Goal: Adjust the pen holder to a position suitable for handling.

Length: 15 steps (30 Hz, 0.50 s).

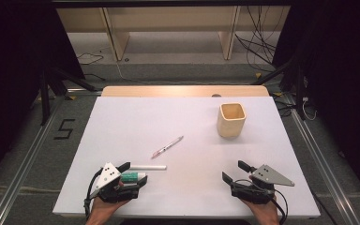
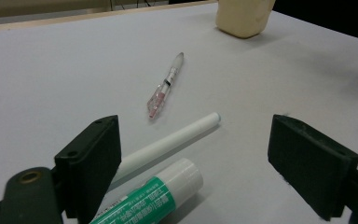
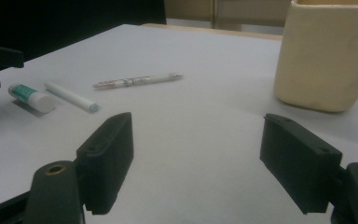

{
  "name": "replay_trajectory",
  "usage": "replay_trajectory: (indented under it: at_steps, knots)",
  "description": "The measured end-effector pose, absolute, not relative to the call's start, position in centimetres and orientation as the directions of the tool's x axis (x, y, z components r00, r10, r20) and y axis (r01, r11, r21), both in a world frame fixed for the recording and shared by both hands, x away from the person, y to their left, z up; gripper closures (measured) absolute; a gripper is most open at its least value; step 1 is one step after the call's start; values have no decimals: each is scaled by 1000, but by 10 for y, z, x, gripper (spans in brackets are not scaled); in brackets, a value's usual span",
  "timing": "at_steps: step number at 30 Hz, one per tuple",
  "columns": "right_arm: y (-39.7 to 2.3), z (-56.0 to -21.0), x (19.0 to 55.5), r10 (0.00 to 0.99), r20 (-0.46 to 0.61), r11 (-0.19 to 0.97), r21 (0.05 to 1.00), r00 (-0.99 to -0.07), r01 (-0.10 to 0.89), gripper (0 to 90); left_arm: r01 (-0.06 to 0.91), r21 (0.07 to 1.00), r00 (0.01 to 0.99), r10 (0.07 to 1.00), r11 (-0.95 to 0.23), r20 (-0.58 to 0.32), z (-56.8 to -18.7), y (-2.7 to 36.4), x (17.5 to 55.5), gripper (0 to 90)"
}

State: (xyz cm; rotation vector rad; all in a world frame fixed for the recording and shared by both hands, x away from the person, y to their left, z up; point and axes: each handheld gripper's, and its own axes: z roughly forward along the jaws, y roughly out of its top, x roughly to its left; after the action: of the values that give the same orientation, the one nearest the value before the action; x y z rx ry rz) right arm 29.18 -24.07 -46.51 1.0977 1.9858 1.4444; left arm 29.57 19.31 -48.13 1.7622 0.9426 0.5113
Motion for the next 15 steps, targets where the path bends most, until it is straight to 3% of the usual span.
replay_trajectory:
  at_steps: [15]
  knots:
    - [-246, -460, 299, 829, 62, 149, 933, -555, 327, 268, 355, 919, 602, 793, -168, -88, -482, 193, 296, 171]
